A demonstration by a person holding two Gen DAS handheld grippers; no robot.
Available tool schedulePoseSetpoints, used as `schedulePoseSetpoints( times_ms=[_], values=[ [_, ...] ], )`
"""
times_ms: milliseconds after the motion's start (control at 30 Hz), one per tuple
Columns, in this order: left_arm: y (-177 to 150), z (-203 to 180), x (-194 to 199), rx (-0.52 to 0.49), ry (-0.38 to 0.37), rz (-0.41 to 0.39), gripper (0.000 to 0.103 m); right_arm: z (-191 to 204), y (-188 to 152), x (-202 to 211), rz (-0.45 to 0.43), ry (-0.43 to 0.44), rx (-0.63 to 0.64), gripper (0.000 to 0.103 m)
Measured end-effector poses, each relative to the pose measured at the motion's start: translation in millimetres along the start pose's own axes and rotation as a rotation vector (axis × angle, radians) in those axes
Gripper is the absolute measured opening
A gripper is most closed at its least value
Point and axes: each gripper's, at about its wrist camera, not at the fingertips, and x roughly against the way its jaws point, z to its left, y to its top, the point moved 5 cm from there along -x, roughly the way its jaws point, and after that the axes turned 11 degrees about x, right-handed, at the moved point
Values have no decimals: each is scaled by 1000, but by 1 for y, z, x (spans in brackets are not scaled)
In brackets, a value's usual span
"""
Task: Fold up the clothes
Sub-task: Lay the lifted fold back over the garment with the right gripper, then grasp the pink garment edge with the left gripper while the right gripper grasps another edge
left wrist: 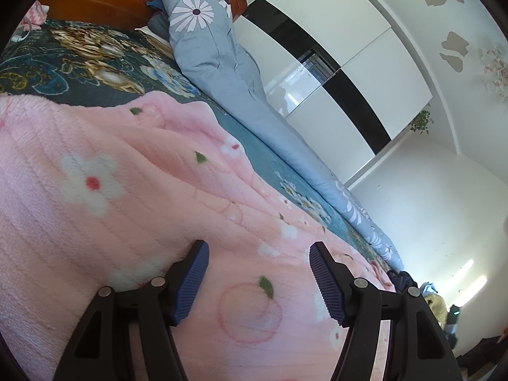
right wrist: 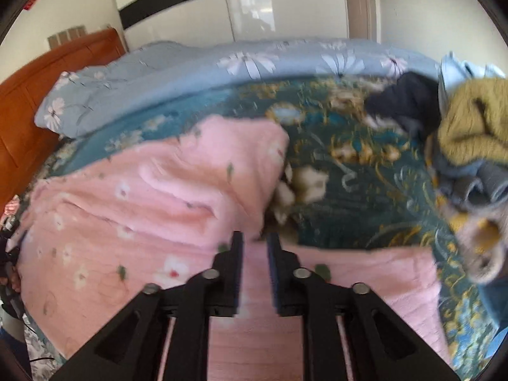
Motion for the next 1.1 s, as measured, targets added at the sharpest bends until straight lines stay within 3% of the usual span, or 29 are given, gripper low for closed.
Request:
schedulePoseSetpoints(
  times_ms=[33,67,133,200,300,400,467,567,667,800,867,967,1100],
  values=[
    [0,0,0,-2,5,1,70,6,9,4,-24,9,16,44],
    [0,0,-1,-4,10,1,70,15,21,0,-34,24,47,47],
    [-1,0,-2,-6,16,2,70,36,44,-10,-45,50,116,47],
    [-1,0,-2,-7,18,2,70,64,56,-36,2,49,224,47],
    [-1,0,-2,-6,17,2,70,93,58,-70,79,22,344,47],
    [-1,0,-1,-5,15,2,70,97,58,-86,107,-28,371,44],
    [-1,0,-1,-5,15,2,70,88,63,-86,111,-54,343,8],
    [1,-2,-1,2,26,11,70,56,84,-71,79,-102,264,8],
    [9,-17,-3,-37,49,81,74,13,111,-48,26,-174,187,8],
    [55,-40,-1,-122,97,51,78,-52,132,-17,-46,-296,62,8],
    [89,-45,-7,-156,163,16,87,-85,138,-4,-74,-353,-6,8],
    [139,-34,-36,-193,365,-12,88,-118,123,-7,-36,-375,-99,8],
    [171,12,-99,-181,610,103,88,-126,106,-23,14,-366,-117,8]
  ],
)
